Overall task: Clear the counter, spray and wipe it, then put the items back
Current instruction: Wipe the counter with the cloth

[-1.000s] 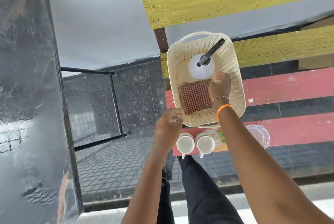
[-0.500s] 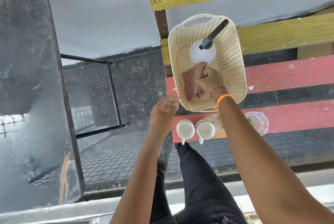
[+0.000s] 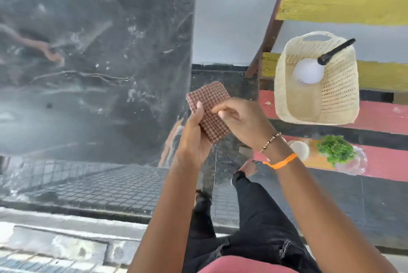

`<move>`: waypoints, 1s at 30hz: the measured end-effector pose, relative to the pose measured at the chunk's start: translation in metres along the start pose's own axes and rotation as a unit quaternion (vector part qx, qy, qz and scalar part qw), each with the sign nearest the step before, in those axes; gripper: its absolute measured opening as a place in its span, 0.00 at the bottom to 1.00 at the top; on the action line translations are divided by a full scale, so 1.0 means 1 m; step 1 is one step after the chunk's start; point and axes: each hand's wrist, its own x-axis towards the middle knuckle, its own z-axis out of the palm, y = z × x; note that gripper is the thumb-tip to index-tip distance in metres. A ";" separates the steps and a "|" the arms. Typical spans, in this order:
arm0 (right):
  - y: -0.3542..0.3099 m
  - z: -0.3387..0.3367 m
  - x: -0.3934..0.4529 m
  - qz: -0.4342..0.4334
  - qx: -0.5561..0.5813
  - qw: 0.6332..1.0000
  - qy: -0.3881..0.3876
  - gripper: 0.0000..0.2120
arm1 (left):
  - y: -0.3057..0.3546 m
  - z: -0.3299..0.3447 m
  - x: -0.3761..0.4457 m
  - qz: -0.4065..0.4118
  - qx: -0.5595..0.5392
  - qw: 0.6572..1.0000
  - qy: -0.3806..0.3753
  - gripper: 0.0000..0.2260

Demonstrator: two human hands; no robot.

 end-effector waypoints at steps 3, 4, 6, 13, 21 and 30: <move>-0.034 0.051 0.005 -0.008 -0.026 0.997 0.076 0.09 | 0.032 -0.054 -0.040 0.024 -0.023 0.999 0.020 0.19; -0.045 0.072 0.007 -0.007 -0.043 0.995 0.086 0.11 | 0.043 -0.073 -0.054 0.031 -0.025 0.999 0.027 0.19; -0.068 0.117 0.012 0.028 -0.052 0.997 0.052 0.16 | 0.063 -0.111 -0.080 0.047 -0.041 0.997 0.039 0.19; -0.146 0.235 0.013 0.207 0.322 0.886 -0.262 0.11 | 0.124 -0.227 -0.157 0.125 -0.102 0.982 0.095 0.20; -0.223 0.332 0.048 0.173 0.371 0.863 -0.297 0.05 | 0.184 -0.316 -0.199 0.130 -0.166 0.958 0.192 0.18; -0.316 0.424 0.152 0.115 0.336 0.896 -0.267 0.08 | 0.288 -0.399 -0.178 0.124 -0.054 0.957 0.257 0.11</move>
